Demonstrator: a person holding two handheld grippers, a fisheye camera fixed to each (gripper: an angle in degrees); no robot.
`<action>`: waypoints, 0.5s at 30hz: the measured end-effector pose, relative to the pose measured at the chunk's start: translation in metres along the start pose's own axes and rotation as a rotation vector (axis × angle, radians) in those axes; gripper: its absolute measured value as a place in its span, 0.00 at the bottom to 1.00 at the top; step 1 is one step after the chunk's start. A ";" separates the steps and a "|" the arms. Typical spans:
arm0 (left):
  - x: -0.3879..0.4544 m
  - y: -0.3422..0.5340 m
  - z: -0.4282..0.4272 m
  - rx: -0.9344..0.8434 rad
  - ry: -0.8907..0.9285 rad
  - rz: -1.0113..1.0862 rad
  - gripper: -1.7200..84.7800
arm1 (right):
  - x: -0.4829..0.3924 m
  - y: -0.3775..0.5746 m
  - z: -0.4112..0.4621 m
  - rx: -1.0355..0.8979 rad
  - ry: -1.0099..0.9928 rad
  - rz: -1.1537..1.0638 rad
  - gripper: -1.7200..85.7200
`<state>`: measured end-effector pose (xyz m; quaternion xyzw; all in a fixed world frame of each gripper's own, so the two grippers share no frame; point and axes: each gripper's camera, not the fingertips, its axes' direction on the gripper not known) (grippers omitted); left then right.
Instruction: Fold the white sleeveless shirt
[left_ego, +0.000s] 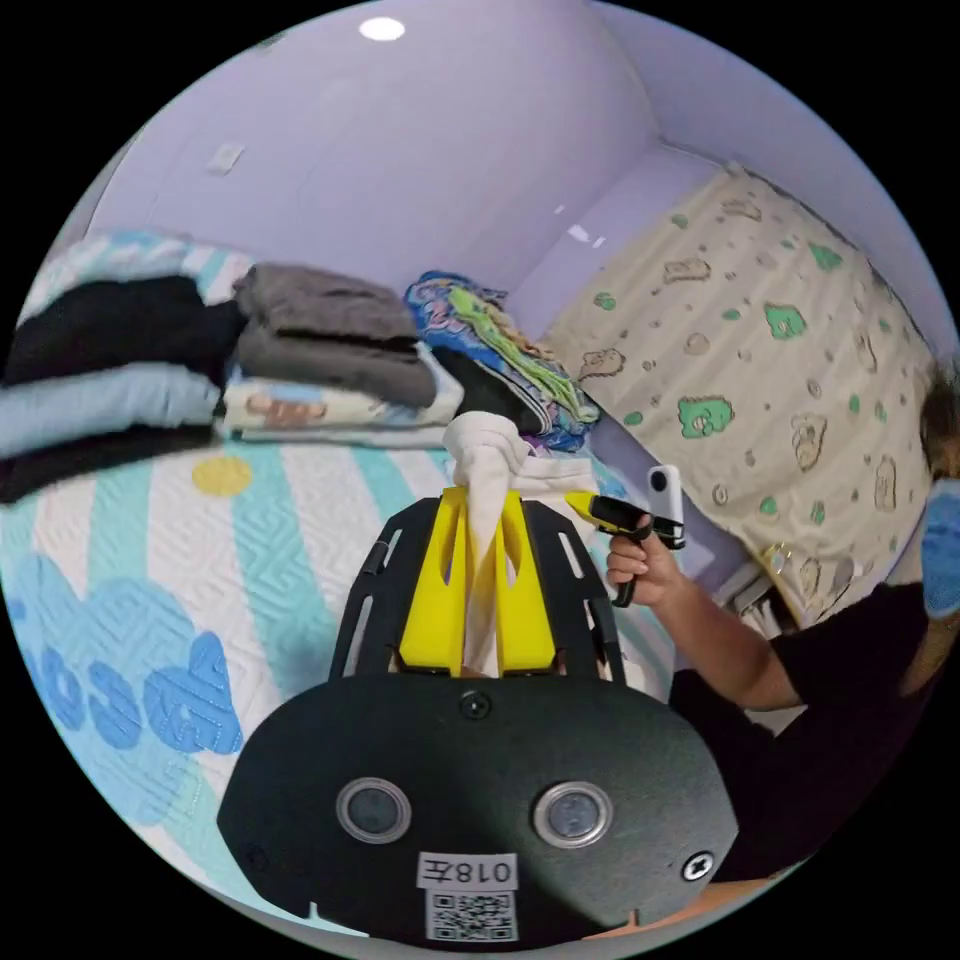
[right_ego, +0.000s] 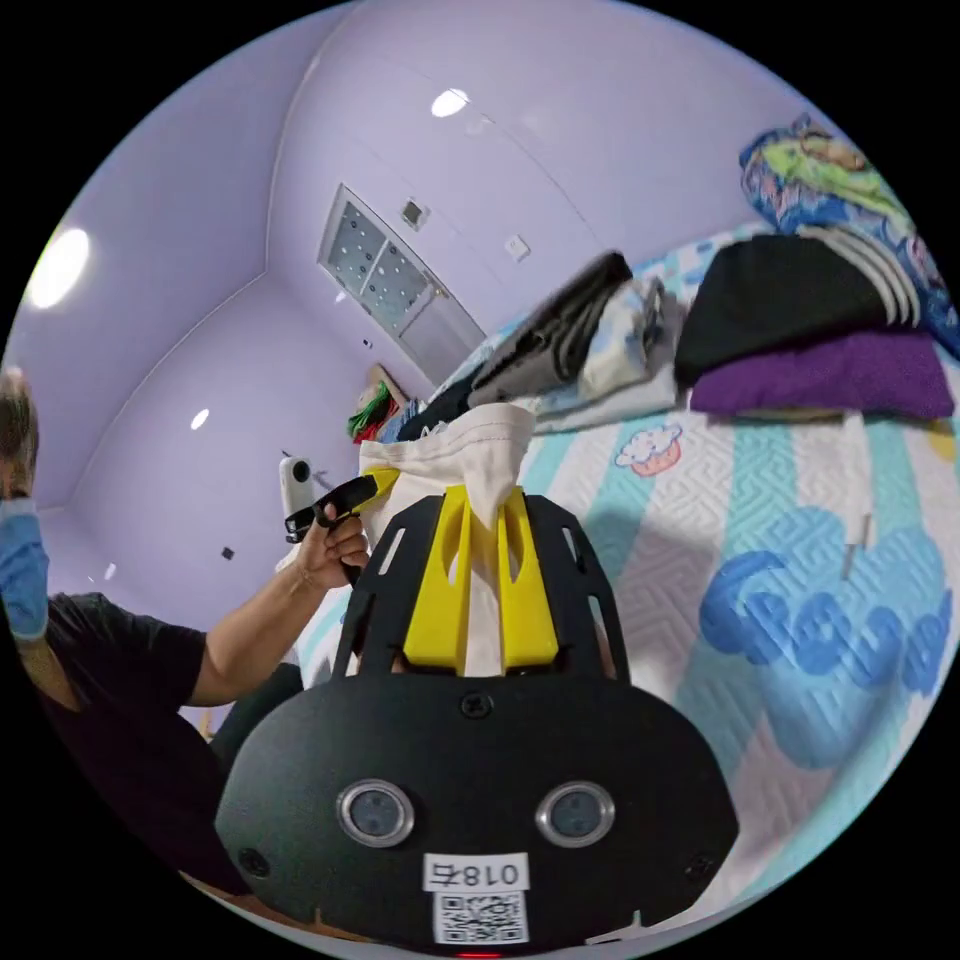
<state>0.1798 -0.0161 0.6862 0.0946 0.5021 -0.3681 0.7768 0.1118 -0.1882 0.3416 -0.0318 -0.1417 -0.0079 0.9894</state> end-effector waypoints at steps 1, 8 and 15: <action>0.033 -0.015 -0.002 0.019 -0.007 0.069 0.07 | -0.015 0.011 -0.026 0.045 0.032 -0.021 0.06; 0.196 -0.107 0.054 0.069 -0.007 0.254 0.07 | -0.067 0.064 -0.193 0.251 0.235 -0.112 0.07; 0.370 -0.211 0.216 0.037 0.100 0.344 0.07 | -0.047 0.101 -0.354 0.368 0.433 -0.077 0.07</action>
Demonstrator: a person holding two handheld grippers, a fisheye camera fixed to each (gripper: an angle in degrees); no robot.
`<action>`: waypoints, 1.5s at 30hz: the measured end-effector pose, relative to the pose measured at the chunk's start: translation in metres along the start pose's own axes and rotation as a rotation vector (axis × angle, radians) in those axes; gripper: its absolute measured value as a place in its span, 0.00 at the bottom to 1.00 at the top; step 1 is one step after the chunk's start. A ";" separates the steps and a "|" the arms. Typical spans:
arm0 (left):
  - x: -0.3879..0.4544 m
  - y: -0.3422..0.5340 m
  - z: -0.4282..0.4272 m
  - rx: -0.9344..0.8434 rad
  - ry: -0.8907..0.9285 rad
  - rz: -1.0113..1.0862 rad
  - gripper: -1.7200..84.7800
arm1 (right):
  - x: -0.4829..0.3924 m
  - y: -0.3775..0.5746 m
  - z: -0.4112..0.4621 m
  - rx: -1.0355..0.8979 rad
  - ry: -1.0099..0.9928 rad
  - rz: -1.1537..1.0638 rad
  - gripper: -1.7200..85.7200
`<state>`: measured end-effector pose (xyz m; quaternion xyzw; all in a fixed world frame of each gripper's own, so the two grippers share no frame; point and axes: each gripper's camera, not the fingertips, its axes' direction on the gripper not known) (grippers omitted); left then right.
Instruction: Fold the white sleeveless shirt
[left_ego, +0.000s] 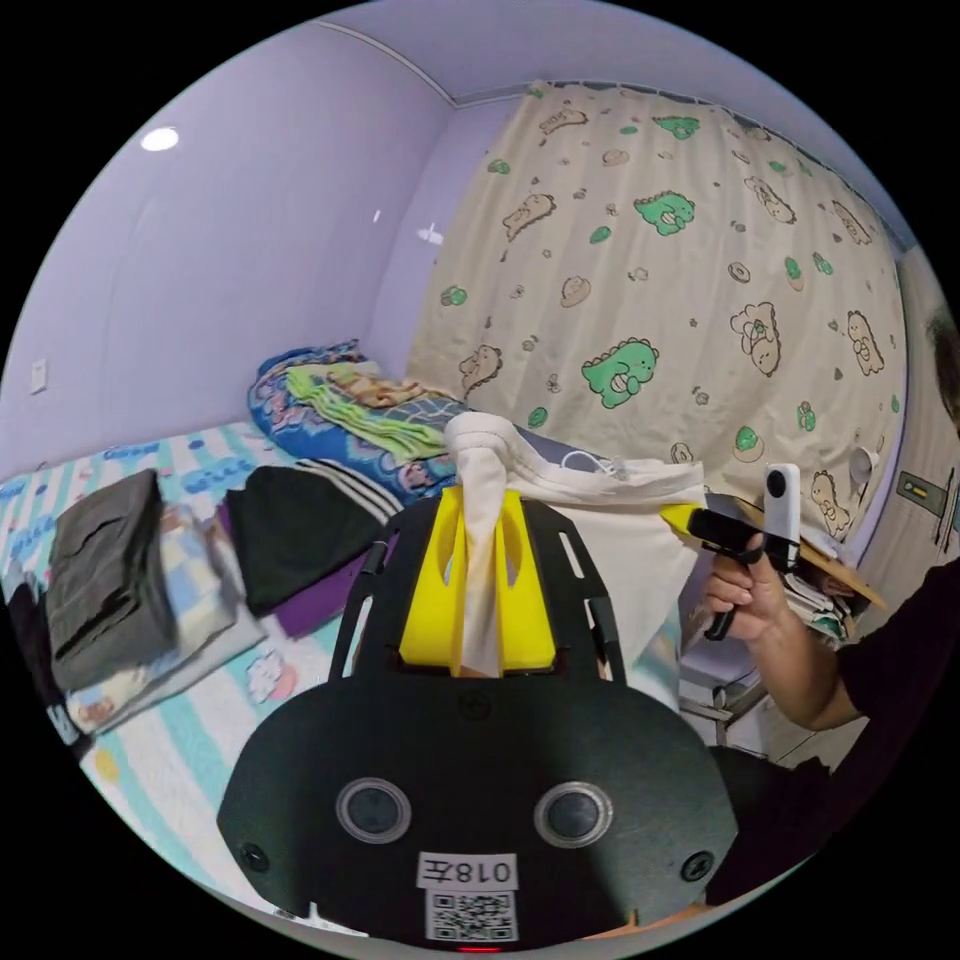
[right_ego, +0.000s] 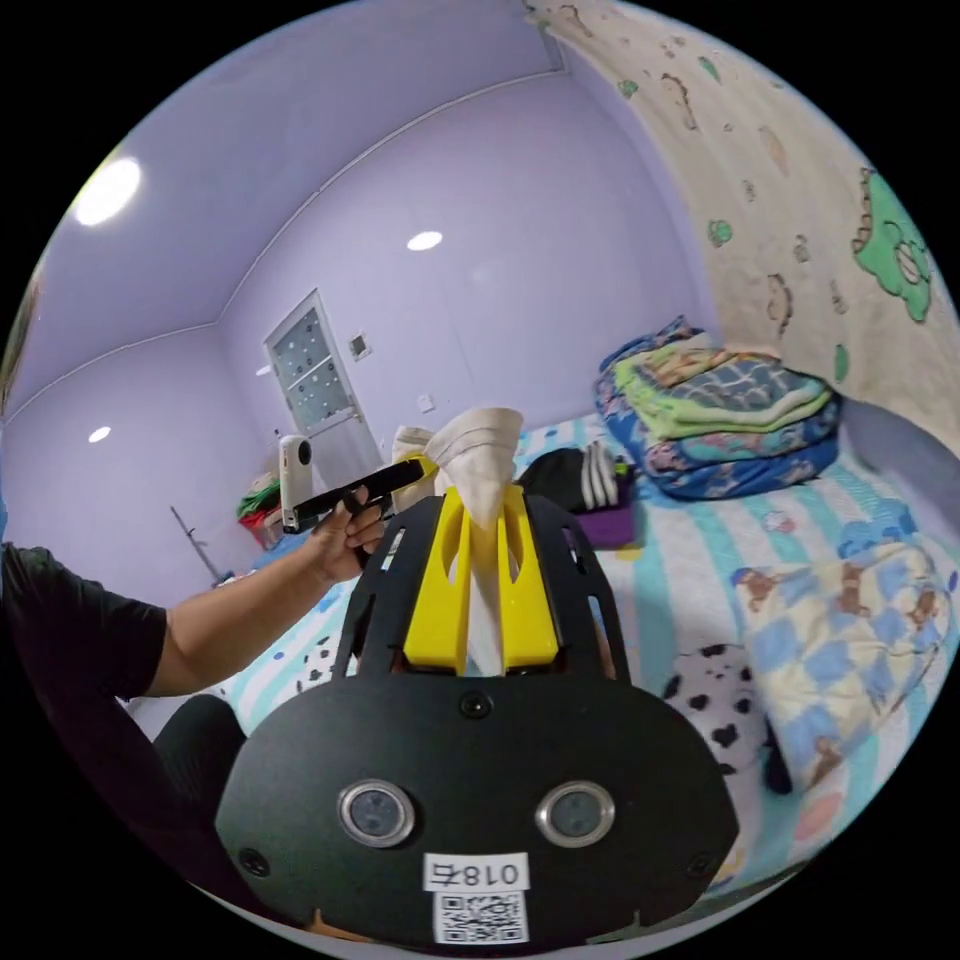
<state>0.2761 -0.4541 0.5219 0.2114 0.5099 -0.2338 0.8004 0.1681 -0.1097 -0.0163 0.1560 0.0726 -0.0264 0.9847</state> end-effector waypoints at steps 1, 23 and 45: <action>0.018 -0.021 0.035 -0.007 0.017 0.011 0.07 | 0.022 -0.001 -0.022 0.016 0.044 0.020 0.07; 0.309 -0.271 0.593 -0.356 0.184 0.111 0.07 | 0.413 0.051 -0.290 0.175 0.578 0.462 0.07; 0.256 -0.168 0.563 -0.498 0.100 -0.245 0.18 | 0.636 0.060 -0.408 0.136 0.389 0.854 0.06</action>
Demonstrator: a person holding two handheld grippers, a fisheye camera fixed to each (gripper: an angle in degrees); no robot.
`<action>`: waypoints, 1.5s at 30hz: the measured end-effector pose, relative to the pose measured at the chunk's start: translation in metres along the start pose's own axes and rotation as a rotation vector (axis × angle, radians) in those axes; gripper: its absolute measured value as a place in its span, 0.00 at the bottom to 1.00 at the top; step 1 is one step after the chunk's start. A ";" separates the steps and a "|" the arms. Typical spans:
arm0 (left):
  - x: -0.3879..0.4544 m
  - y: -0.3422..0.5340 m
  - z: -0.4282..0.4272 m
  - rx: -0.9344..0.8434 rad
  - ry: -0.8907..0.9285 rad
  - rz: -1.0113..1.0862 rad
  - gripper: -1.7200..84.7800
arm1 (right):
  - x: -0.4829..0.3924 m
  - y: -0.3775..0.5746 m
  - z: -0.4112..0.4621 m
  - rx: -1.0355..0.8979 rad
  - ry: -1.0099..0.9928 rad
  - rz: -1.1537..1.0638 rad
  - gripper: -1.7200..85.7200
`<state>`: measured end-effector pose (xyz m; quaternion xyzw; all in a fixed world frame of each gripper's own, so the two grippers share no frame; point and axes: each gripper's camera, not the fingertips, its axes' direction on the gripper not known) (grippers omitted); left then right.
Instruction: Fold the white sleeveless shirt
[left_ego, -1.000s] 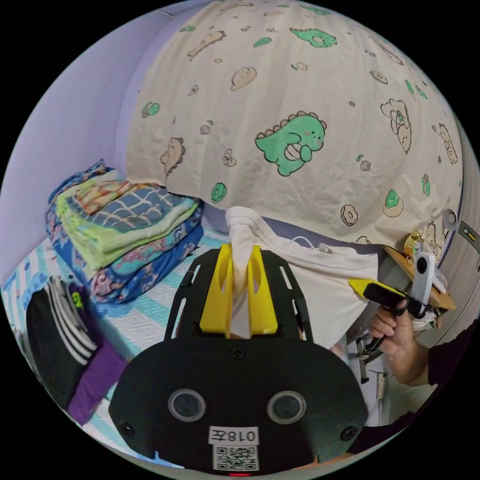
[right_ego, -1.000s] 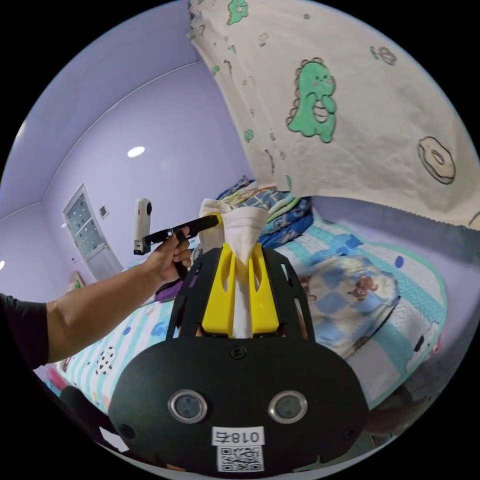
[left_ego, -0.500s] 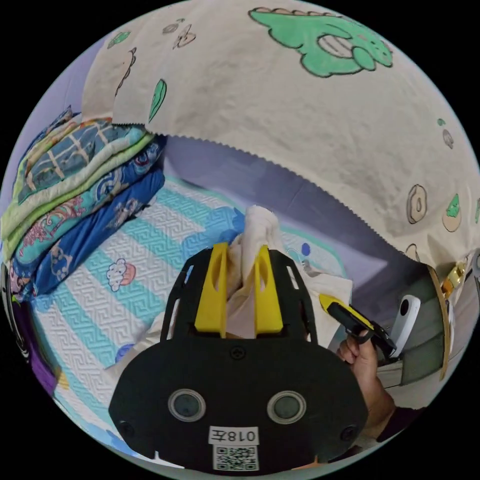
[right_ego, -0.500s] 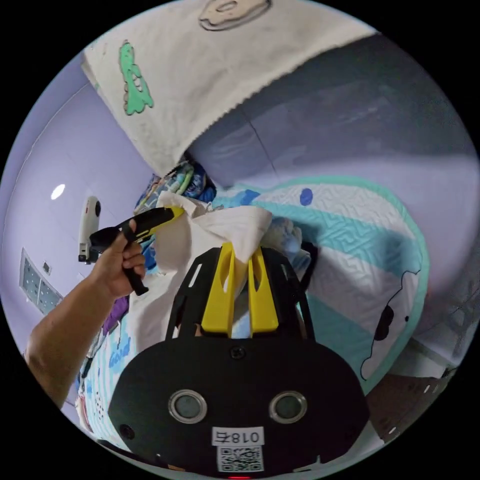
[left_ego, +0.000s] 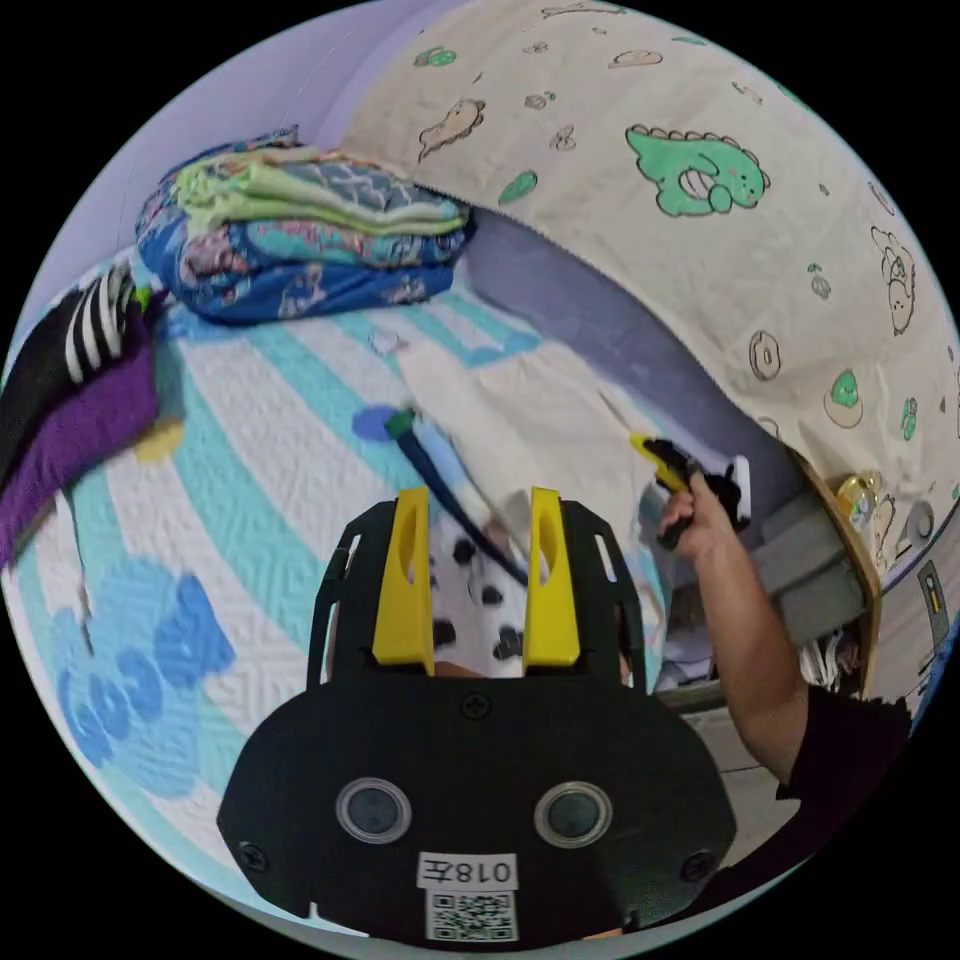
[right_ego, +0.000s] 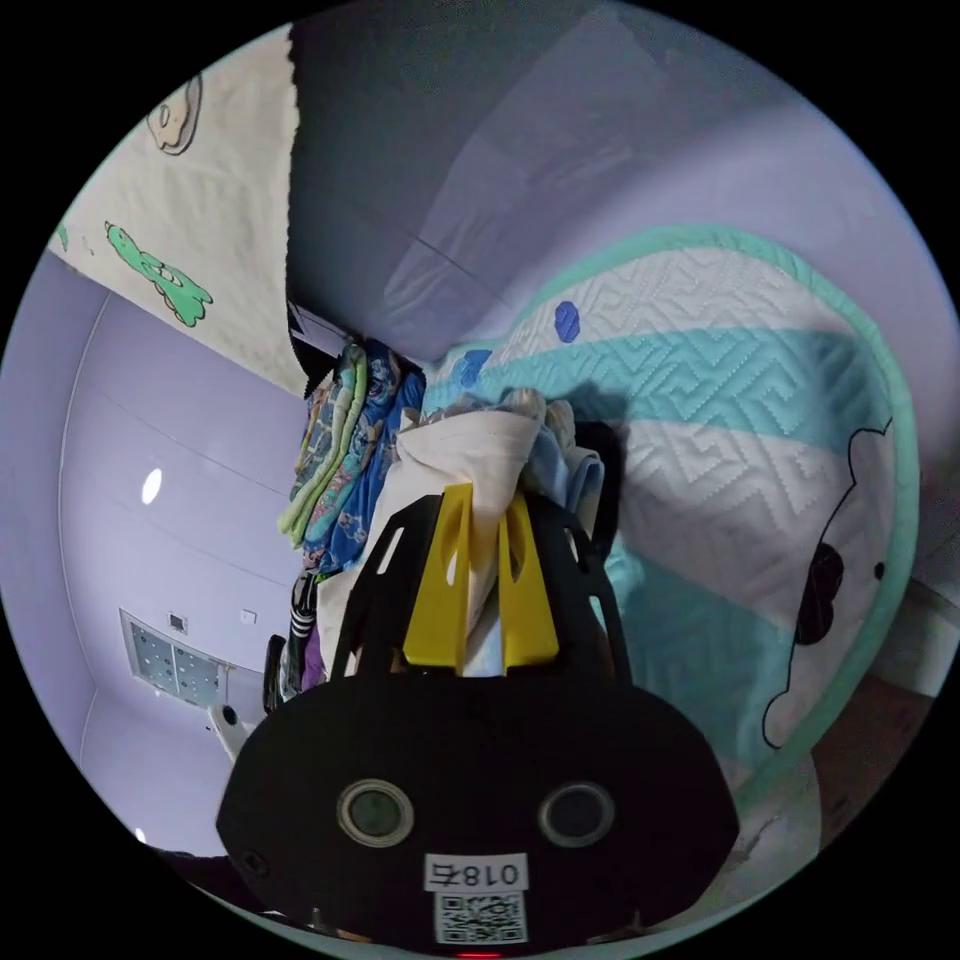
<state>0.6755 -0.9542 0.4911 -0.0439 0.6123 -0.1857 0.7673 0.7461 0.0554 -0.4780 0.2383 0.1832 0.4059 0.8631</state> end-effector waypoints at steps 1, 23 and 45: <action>0.005 0.008 0.011 -0.013 0.024 -0.015 0.18 | 0.001 -0.005 -0.002 -0.006 0.011 -0.016 0.07; -0.027 -0.072 0.099 -0.217 0.363 -0.227 0.01 | 0.004 -0.075 -0.009 -0.048 0.159 -0.148 0.06; -0.024 -0.134 0.102 -0.496 0.256 -0.012 0.01 | -0.013 -0.057 0.028 -0.129 0.288 -0.301 0.06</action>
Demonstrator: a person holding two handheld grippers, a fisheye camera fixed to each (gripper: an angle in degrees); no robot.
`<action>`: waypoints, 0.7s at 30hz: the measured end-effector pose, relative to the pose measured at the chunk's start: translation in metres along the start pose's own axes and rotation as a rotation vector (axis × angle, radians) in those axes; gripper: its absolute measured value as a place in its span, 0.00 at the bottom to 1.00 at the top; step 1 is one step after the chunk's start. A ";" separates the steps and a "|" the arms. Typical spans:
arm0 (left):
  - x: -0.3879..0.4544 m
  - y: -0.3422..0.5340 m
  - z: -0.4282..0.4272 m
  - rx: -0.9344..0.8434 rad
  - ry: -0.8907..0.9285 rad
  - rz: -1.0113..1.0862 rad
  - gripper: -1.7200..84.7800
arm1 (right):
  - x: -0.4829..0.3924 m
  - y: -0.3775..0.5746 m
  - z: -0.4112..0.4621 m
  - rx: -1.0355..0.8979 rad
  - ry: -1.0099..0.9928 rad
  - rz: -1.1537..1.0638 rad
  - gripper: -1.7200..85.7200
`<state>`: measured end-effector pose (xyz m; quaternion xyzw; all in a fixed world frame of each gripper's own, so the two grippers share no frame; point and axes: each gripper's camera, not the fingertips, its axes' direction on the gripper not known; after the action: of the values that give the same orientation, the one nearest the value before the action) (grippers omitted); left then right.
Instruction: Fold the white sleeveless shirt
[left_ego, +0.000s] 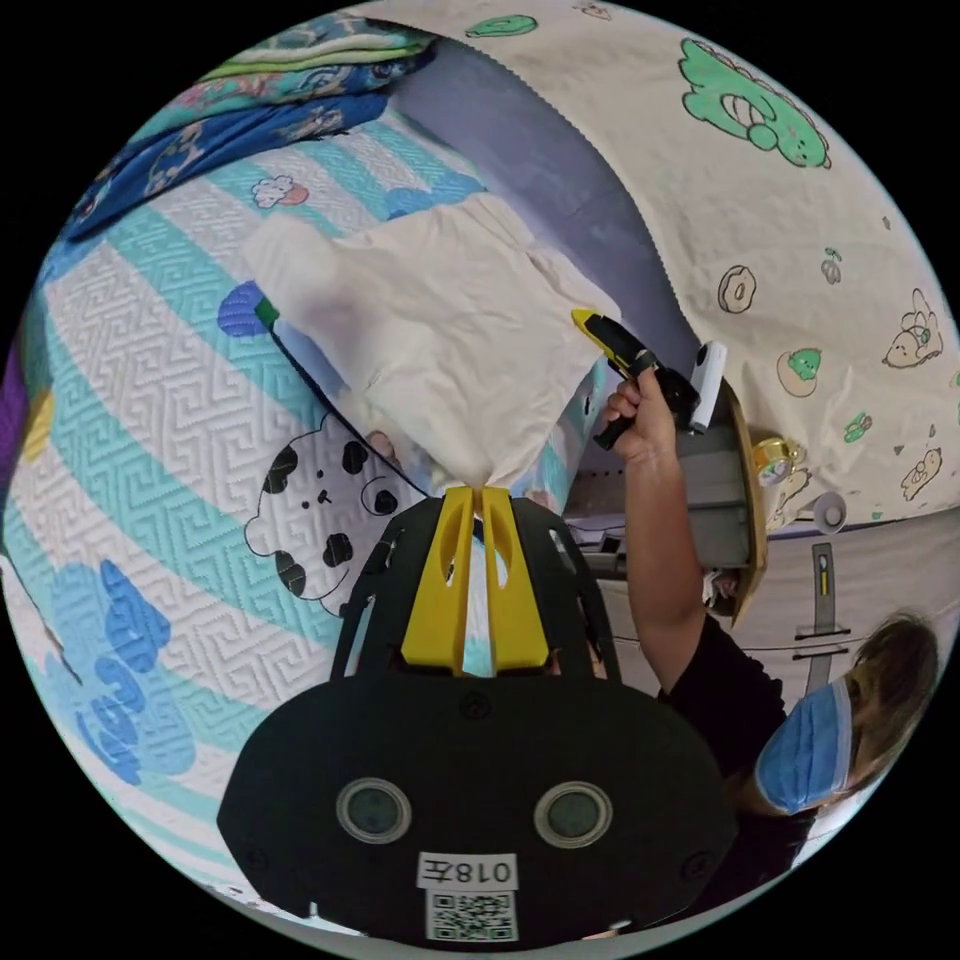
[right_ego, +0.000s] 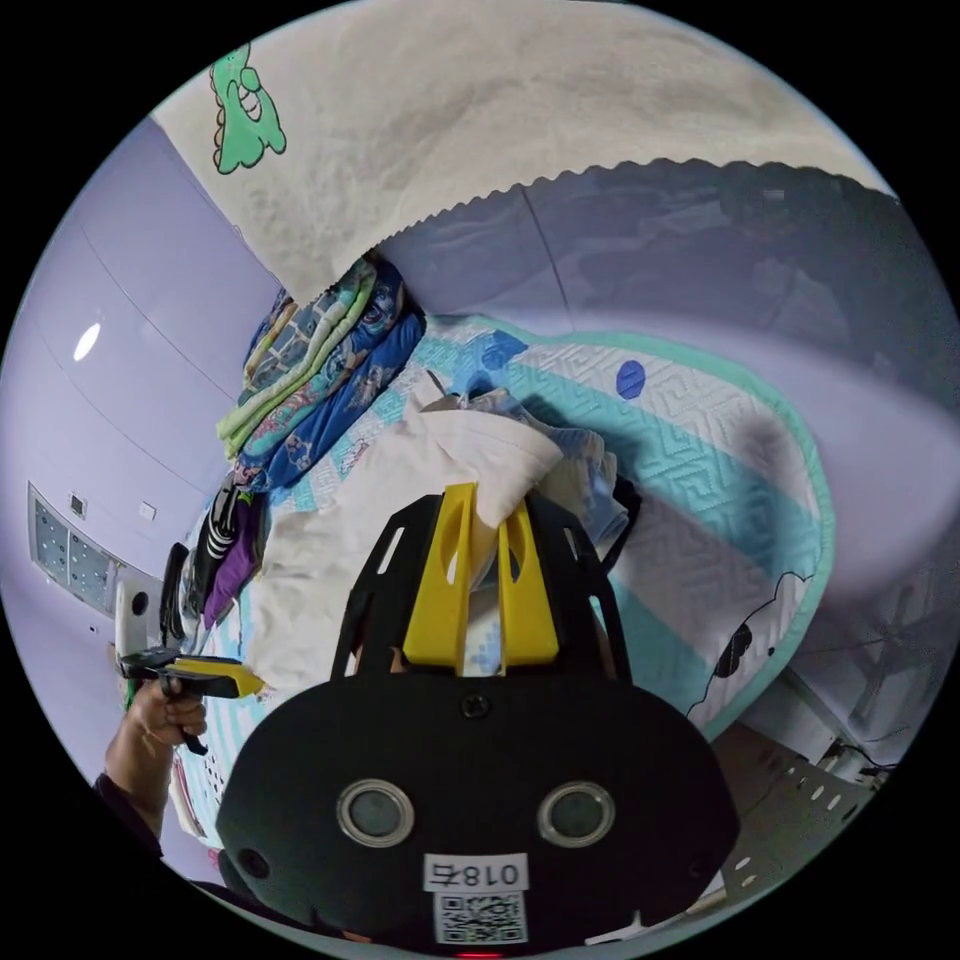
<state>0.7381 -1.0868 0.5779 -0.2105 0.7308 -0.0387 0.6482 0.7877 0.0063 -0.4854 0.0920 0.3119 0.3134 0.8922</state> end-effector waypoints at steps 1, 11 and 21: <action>0.001 0.000 -0.003 -0.007 -0.003 0.008 0.01 | -0.001 0.004 0.003 -0.001 -0.003 0.001 0.05; -0.017 0.061 0.011 0.136 0.294 -0.047 0.01 | -0.003 0.040 0.009 0.051 -0.103 0.022 0.06; -0.068 0.175 0.104 0.254 0.484 -0.289 0.04 | -0.013 0.119 0.059 0.044 -0.119 0.037 0.07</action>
<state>0.7984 -0.8812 0.5671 -0.2141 0.8158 -0.2703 0.4644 0.7564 0.0936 -0.3893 0.1359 0.2636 0.3166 0.9010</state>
